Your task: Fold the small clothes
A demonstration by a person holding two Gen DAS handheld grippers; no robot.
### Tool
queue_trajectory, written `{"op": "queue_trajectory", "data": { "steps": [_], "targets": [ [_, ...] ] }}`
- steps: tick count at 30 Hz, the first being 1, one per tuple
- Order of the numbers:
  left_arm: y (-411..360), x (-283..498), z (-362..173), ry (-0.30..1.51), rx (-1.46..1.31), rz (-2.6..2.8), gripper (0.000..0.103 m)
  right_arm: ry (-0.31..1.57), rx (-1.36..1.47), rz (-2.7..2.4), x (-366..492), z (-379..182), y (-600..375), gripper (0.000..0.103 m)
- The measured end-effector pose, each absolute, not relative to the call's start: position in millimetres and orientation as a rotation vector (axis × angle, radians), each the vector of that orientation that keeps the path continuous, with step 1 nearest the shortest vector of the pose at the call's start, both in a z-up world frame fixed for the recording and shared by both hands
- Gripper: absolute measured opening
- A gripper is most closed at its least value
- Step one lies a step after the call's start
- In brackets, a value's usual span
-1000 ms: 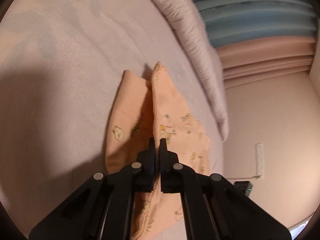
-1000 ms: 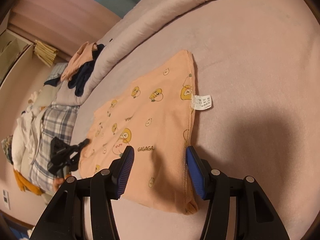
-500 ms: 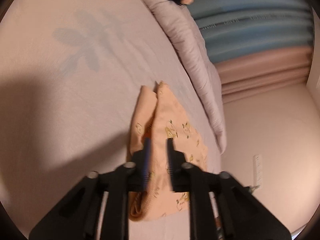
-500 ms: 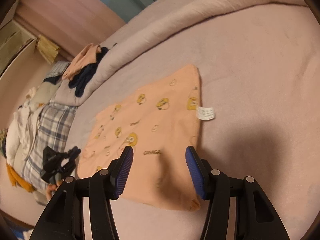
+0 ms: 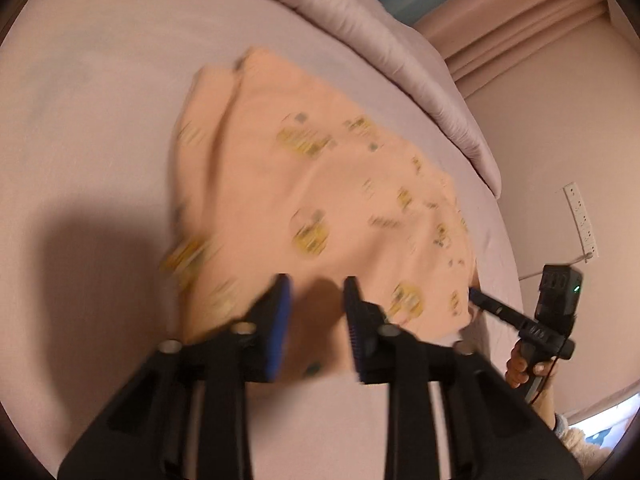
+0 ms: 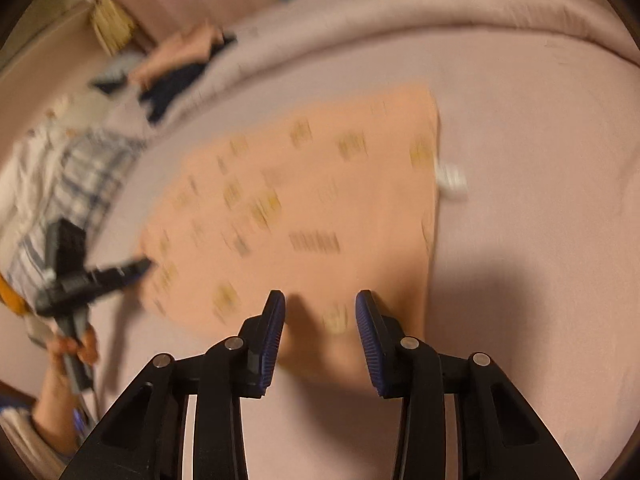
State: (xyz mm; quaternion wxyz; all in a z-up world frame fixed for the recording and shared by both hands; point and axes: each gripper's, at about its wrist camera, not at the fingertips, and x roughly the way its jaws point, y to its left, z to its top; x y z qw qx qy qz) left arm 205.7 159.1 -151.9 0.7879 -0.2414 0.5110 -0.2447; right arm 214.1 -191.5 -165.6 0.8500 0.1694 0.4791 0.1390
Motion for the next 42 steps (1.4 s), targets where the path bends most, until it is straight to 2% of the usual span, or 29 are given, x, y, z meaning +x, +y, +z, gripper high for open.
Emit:
{"op": "queue_trajectory", "data": {
  "steps": [3,7,10,12,14,23,30,37,40,42],
  "targets": [
    [180,188,-165,1.121,-0.608,-0.536,0.003,0.999,0.307,0.299,191,-173,-187,0.040],
    [192,173,-163,1.139,-0.613,-0.530,0.003,1.034,0.328,0.317,182,-170,-190,0.040],
    [192,172,-146,1.123,-0.587,-0.535,0.019,1.011,0.347,0.329,182,-159,-195,0.040],
    [187,175,-132,1.094,-0.558,-0.543,0.037,0.955,0.368,0.336,185,-150,-197,0.040],
    [178,186,-120,1.063,-0.542,-0.564,0.042,0.910,0.387,0.343,196,-142,-197,0.040],
    [129,275,-121,1.048,-0.474,-0.518,0.041,0.849,0.361,0.257,281,-134,-184,0.040],
    [131,298,-140,1.090,-0.415,-0.455,0.041,0.983,0.371,0.159,330,-163,-197,0.040],
    [142,280,-123,1.058,-0.424,-0.461,0.042,0.943,0.382,0.184,309,-146,-188,0.040],
    [163,255,-121,1.034,-0.487,-0.463,0.049,0.909,0.317,0.249,276,-132,-169,0.040],
    [174,236,-124,1.034,-0.510,-0.469,0.049,0.896,0.283,0.298,256,-126,-155,0.040]
  ]
}}
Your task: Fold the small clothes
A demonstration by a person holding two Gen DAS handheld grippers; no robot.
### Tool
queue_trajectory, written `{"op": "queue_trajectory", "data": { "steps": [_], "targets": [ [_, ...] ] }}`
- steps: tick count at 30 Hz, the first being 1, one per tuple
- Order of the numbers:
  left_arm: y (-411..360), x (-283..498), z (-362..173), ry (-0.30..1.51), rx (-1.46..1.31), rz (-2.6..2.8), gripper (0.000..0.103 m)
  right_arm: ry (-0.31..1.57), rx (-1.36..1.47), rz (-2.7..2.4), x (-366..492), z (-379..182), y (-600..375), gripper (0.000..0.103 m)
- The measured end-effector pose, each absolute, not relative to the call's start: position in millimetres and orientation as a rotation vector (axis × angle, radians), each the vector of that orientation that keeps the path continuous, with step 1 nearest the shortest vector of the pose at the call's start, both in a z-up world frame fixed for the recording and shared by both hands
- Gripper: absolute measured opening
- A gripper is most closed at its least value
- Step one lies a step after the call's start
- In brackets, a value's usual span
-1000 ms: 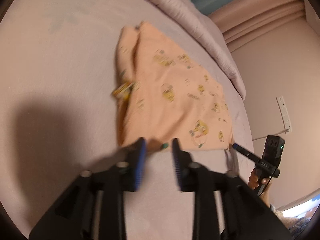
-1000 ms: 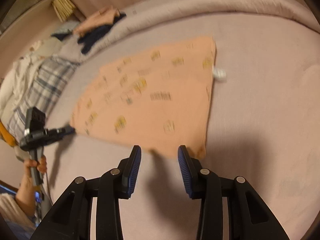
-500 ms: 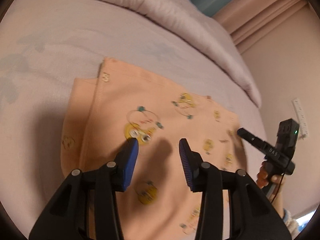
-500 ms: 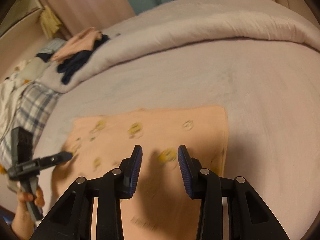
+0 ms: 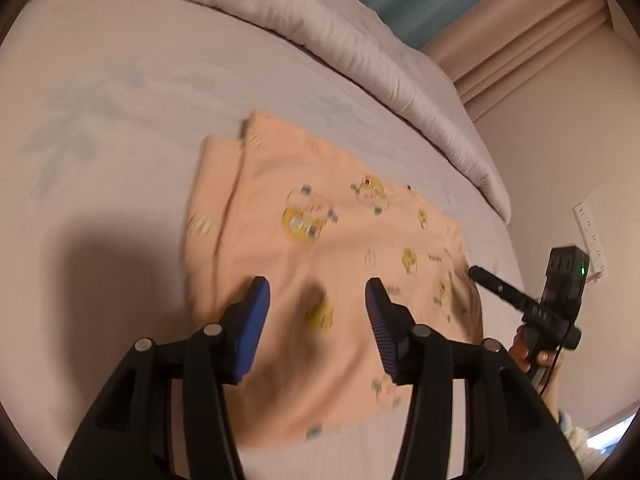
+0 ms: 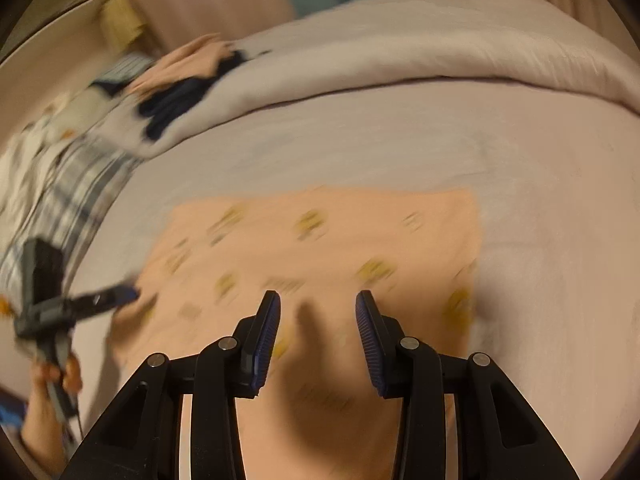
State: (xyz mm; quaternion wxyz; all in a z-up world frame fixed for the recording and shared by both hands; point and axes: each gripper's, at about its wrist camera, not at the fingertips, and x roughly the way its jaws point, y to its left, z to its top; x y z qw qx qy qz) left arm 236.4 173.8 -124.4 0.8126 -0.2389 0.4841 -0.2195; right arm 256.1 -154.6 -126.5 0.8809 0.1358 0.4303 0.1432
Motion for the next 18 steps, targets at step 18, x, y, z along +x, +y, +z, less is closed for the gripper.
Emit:
{"op": "queue_trajectory", "data": {
  "steps": [18],
  "targets": [
    [227,182,-148,1.056,-0.765,-0.450,0.060,0.964,0.199,0.443,183,-138,-103,0.050]
  ]
}}
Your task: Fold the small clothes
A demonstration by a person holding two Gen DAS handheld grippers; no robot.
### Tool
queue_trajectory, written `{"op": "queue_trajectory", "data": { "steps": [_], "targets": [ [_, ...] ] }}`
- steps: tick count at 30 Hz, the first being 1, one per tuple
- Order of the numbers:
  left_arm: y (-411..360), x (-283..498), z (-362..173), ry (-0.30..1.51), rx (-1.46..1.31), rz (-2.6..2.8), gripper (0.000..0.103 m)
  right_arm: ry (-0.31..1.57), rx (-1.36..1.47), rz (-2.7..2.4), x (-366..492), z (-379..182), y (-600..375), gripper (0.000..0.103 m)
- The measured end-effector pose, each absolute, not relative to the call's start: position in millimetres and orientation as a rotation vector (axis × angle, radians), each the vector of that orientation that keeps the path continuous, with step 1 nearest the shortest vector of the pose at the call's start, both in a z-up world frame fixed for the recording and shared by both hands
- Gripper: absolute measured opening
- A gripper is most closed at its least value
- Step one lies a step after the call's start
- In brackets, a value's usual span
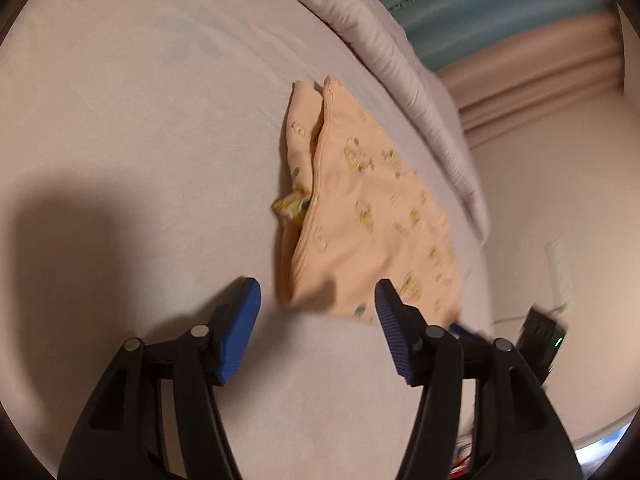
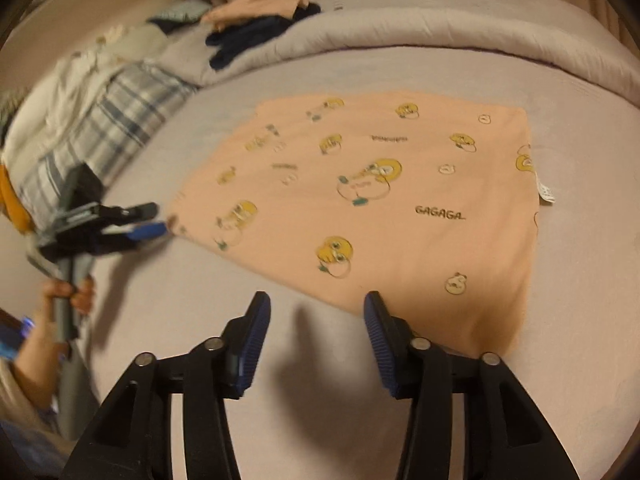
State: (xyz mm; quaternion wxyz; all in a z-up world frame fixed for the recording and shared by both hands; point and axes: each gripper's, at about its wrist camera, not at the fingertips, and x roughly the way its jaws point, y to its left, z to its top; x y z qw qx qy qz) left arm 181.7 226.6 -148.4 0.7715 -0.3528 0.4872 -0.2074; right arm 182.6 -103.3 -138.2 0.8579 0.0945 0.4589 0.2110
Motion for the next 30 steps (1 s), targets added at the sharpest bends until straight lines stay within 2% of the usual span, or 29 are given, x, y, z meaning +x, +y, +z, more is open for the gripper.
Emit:
{"op": "queue_trajectory", "data": {
  "steps": [4,17,19,21,22,23,25,28,30],
  "targets": [
    [222,210,-157,1.054,-0.886,-0.486,0.061,0.944,0.265,0.444,183,-140,-114,0.050],
    [184,291,-153,1.086,-0.842,-0.521,0.059,0.910,0.299,0.416,243,-138,-86,0.050],
    [181,294,-151,1.092,-0.808,-0.497,0.050,0.903,0.284,0.406,261,-135,-78,0.050],
    [178,295,-151,1.111,-0.743,-0.454,0.020,0.900,0.269,0.391,277,-134,-69,0.050],
    [177,294,-151,1.117,-0.703,-0.432,0.015,0.900,0.263,0.384,287,-134,-66,0.049],
    [176,293,-151,1.115,-0.676,-0.422,0.015,0.900,0.260,0.372,296,-136,-64,0.048],
    [177,292,-150,1.109,-0.654,-0.416,0.015,0.917,0.261,0.327,312,-142,-59,0.029],
    [174,290,-147,1.111,-0.603,-0.410,0.015,0.958,0.255,0.277,330,-155,-54,0.014],
    [173,290,-146,1.112,-0.583,-0.408,0.015,0.971,0.237,0.265,334,-159,-51,0.011]
  ]
}}
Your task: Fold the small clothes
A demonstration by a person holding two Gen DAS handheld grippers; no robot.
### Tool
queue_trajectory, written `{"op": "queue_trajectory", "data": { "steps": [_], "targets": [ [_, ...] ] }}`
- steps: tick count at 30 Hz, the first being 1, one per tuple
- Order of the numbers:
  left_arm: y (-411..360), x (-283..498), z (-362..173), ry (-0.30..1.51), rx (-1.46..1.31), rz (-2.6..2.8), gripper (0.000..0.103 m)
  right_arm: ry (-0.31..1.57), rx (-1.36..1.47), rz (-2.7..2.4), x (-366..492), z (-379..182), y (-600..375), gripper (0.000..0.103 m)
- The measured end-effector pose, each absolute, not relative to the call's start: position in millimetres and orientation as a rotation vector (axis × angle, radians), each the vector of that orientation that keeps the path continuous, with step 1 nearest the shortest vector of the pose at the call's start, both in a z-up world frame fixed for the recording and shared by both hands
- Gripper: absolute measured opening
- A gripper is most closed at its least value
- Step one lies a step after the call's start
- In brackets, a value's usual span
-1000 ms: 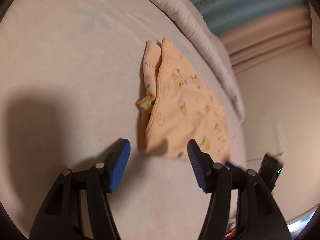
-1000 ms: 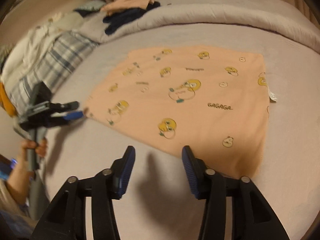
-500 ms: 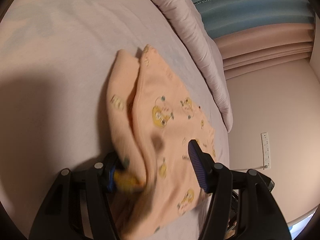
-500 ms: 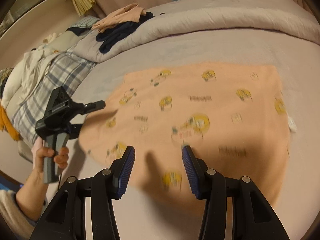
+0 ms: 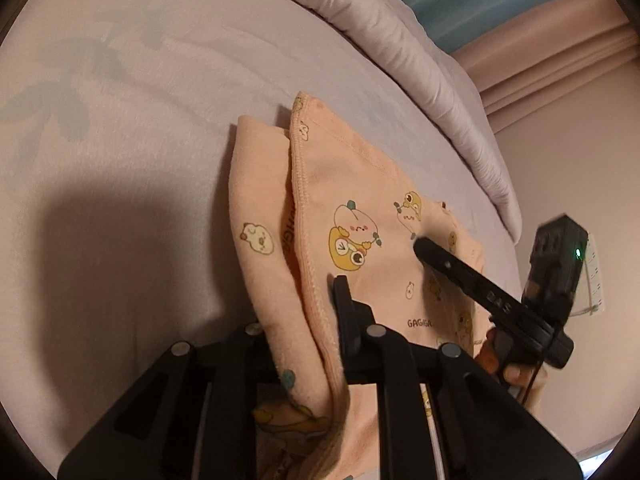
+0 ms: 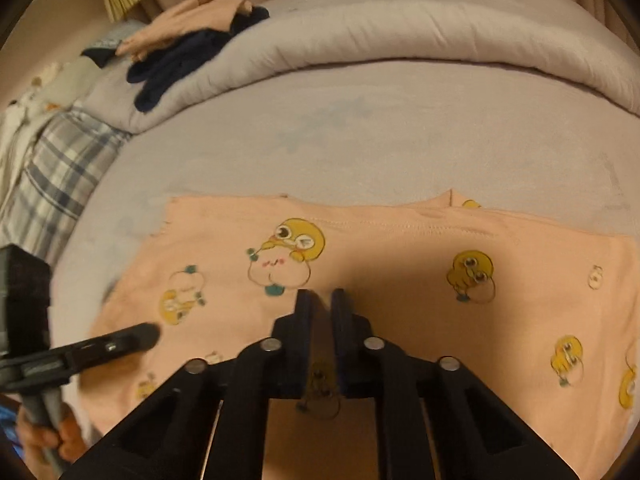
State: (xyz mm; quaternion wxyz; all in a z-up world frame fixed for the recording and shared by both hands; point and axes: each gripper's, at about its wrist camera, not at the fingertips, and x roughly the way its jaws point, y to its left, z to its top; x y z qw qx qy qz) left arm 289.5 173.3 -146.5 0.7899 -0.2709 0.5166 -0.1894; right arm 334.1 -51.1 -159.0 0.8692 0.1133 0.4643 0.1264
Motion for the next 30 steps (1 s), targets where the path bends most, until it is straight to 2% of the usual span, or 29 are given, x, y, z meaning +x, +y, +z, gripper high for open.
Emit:
{"op": "queue_trajectory", "data": {
  "steps": [9,15,18,25,27,29,30],
  "targets": [
    [169,290,-141,1.113,-0.569,-0.397,0.014,0.992,0.164,0.348,284,-139,-46,0.010],
    [166,287,-131,1.101,-0.552,-0.397,0.014,1.048,0.067,0.405,230,-151,-29,0.010],
    [161,284,-122,1.091,-0.548,-0.403,0.013,1.011,0.035,0.395,223,-156,-28,0.010],
    [124,277,-86,1.050,-0.433,-0.448,0.013,0.971,0.325,0.447,217,-147,-75,0.011],
    [112,276,-79,1.043,-0.388,-0.454,0.013,0.933,0.504,0.461,218,-148,-104,0.012],
    [94,274,-73,1.037,-0.335,-0.464,0.013,0.914,0.648,0.454,221,-153,-129,0.017],
    [83,273,-70,1.034,-0.303,-0.471,0.013,0.901,0.718,0.446,223,-157,-143,0.023]
  ]
}}
